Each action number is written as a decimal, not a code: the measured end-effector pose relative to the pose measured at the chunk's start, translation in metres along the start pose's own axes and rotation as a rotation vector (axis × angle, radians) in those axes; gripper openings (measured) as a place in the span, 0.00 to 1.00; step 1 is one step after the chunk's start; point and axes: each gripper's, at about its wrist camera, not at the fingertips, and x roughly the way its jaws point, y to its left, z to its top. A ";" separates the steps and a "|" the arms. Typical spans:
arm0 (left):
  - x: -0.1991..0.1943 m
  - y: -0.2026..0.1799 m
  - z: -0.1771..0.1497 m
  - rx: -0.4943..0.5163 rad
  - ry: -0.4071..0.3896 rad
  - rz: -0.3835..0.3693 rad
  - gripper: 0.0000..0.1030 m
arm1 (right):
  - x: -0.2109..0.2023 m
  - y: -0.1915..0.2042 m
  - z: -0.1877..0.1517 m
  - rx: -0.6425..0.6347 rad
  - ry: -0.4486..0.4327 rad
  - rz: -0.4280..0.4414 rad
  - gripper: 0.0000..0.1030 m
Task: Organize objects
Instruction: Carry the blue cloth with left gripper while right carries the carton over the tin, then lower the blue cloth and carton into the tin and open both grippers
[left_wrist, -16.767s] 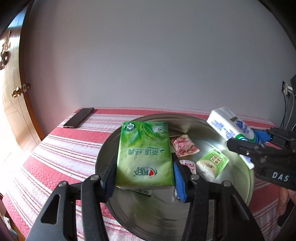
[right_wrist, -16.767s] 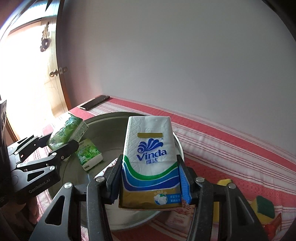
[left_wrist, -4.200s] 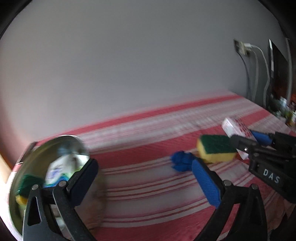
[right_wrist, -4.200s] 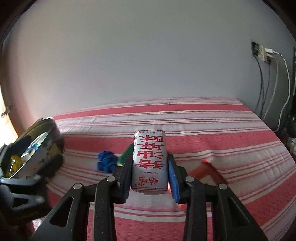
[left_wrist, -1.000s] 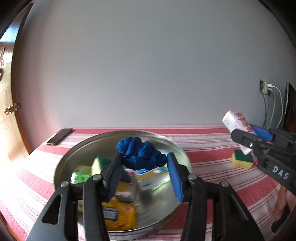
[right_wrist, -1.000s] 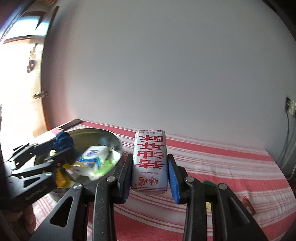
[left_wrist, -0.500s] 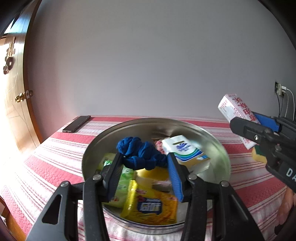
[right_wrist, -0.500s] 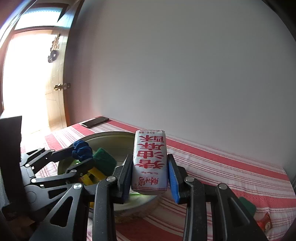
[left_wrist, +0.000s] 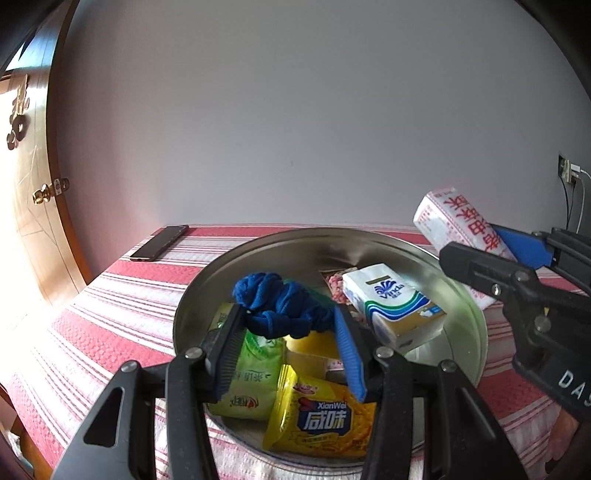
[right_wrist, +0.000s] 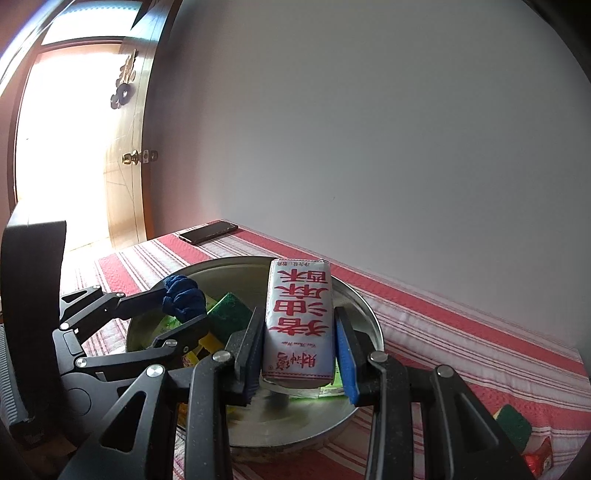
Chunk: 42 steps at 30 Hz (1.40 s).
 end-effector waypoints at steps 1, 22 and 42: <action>0.002 0.000 0.001 0.006 0.002 0.008 0.47 | 0.002 0.001 0.001 0.000 0.004 -0.001 0.37; 0.041 0.012 0.012 0.003 0.107 0.048 0.49 | 0.057 0.014 0.009 -0.028 0.095 -0.004 0.37; -0.003 0.000 0.017 -0.050 -0.008 0.067 1.00 | 0.021 -0.028 -0.013 0.094 0.038 -0.061 0.69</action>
